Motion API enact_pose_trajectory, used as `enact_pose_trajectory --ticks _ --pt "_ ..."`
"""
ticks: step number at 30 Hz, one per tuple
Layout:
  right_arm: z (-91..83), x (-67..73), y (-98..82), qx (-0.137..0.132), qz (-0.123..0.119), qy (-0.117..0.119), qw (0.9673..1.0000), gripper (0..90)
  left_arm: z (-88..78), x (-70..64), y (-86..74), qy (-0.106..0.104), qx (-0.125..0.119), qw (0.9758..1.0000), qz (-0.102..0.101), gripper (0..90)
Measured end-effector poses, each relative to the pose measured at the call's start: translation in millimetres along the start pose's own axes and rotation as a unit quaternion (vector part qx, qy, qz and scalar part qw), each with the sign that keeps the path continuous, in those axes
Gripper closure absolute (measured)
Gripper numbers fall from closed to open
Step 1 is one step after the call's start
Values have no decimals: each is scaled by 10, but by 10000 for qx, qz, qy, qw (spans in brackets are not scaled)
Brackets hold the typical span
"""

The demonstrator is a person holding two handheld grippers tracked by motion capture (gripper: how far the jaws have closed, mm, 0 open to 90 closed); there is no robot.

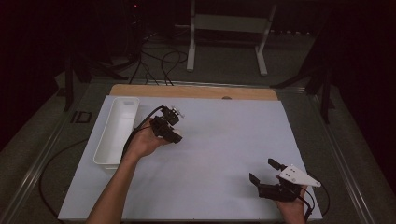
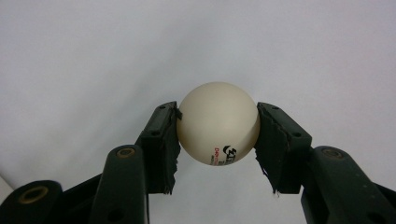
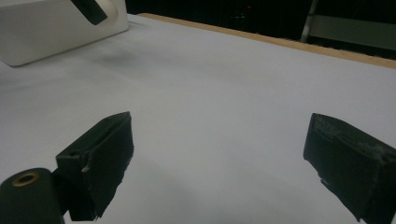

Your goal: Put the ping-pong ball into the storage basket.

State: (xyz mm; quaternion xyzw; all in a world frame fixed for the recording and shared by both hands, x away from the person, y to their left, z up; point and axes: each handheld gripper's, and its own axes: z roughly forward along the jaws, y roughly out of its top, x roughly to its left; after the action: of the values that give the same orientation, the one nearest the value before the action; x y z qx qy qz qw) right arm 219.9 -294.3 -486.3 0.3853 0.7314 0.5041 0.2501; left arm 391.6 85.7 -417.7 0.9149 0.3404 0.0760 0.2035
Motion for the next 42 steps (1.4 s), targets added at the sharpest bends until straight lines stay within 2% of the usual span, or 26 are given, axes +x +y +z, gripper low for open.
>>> enact_pose_trajectory --ticks 42 --pt "6 -1 -3 -10 15 0 10000 80 -219 95 -21 52 -91 9999 -42 516"
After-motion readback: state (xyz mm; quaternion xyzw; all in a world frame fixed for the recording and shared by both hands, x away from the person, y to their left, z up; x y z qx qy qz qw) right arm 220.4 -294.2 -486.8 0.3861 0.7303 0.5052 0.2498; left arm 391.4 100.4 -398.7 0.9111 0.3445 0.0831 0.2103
